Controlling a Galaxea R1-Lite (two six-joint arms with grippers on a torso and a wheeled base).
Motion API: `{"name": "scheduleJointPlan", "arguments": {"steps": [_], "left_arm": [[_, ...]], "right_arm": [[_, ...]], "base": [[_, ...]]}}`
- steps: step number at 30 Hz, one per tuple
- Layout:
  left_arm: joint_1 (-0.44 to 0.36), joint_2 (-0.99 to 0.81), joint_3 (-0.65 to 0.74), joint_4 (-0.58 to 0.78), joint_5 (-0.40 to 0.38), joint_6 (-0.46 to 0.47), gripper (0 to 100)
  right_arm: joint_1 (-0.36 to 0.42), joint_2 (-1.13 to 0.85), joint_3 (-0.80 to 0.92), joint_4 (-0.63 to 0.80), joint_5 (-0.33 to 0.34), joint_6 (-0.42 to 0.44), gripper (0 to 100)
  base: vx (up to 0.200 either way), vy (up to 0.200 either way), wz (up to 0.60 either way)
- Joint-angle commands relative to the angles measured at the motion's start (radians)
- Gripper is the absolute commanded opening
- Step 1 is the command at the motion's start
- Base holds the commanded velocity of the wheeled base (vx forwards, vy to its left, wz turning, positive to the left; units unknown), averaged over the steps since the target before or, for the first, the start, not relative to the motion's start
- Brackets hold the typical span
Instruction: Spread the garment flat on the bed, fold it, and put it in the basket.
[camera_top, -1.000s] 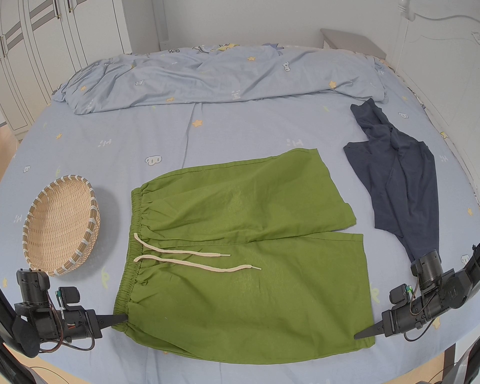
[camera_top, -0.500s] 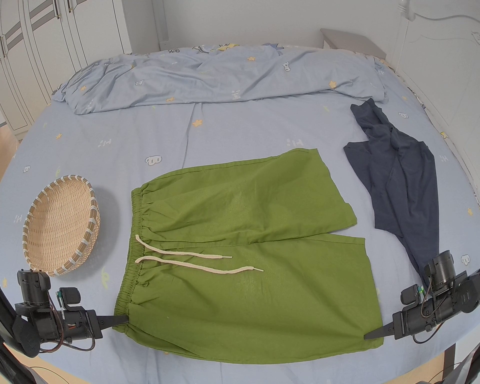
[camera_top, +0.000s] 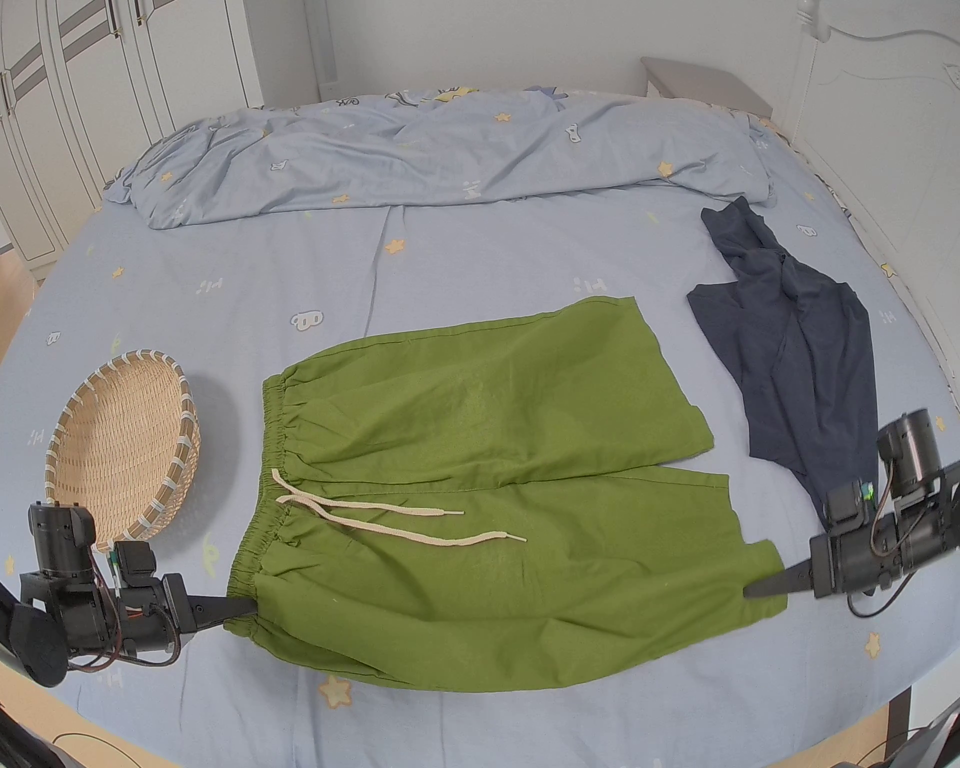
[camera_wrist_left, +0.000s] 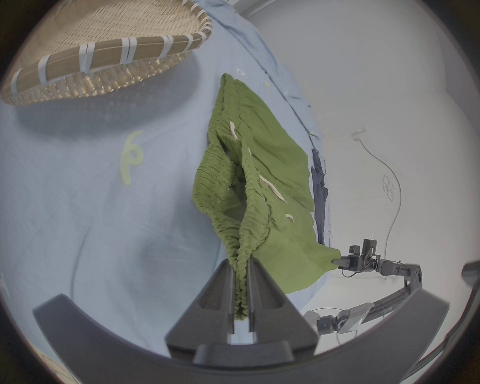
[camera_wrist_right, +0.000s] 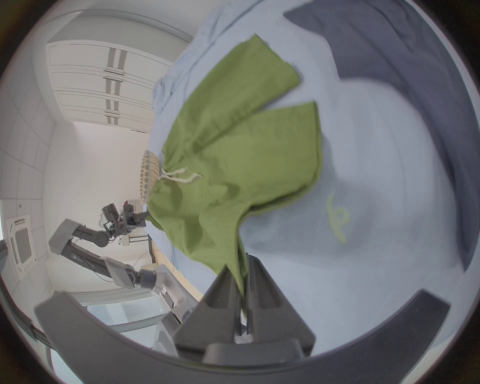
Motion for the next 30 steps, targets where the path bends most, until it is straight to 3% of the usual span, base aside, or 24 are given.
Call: {"name": "scheduleJointPlan", "arguments": {"steps": [1, 6, 14, 30], "left_arm": [[-0.013, -0.164, -0.292, 0.357, -0.002, -0.038, 0], [-0.028, -0.168, -0.441, 0.501, -0.004, -0.05, 0], [-0.03, -0.065, -0.628, 0.507, -0.008, -0.149, 0], [-0.023, 0.132, -0.874, 0.51, -0.005, -0.15, 0]], "right_arm": [[0.017, -0.097, -0.302, 0.202, -0.003, 0.025, 0], [0.027, -0.086, -0.449, 0.252, -0.005, 0.066, 0], [0.06, 0.027, -0.675, 0.272, -0.046, 0.129, 0], [0.057, 0.302, -1.07, 0.309, -0.076, 0.177, 0]], "base": [[0.0, 0.0, 0.0], [0.0, 0.0, 0.0], [0.0, 0.0, 0.0], [0.0, 0.0, 0.0]]}}
